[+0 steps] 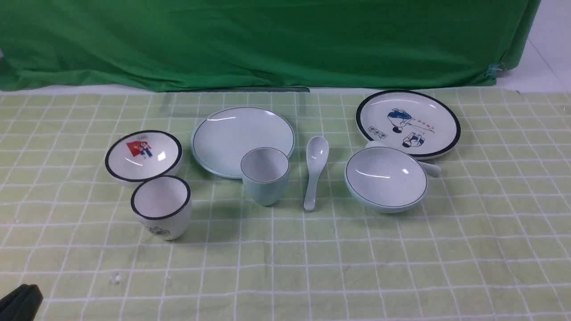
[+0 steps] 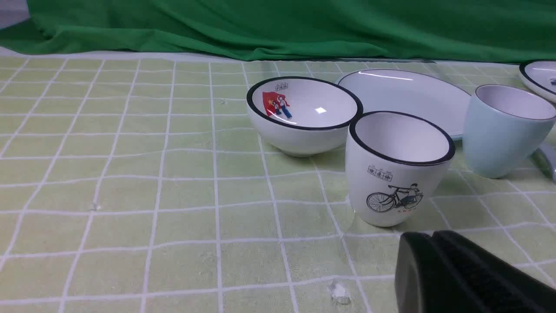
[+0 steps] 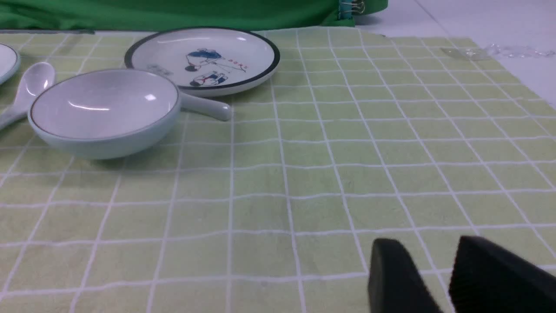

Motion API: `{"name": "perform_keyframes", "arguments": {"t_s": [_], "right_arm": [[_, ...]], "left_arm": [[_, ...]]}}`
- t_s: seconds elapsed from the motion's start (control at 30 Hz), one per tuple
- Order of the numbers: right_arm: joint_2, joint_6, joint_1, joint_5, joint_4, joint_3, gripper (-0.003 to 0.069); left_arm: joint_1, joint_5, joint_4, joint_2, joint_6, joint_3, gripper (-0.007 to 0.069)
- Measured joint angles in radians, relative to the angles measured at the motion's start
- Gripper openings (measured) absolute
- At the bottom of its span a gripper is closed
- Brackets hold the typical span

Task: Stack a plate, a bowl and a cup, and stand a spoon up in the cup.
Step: Use the right arm to grab a blue rice bowl

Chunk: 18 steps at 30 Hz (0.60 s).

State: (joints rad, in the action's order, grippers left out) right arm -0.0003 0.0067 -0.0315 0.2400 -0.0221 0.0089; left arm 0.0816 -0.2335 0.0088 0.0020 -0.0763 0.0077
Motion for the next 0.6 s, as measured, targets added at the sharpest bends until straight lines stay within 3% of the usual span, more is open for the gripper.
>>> {"name": "perform_keyframes", "arguments": {"t_s": [0.6], "right_arm": [[0.000,0.000,0.000,0.000,0.000,0.000,0.0242]], "left_arm": [[0.000,0.000,0.020,0.000,0.017,0.000,-0.0029]]}}
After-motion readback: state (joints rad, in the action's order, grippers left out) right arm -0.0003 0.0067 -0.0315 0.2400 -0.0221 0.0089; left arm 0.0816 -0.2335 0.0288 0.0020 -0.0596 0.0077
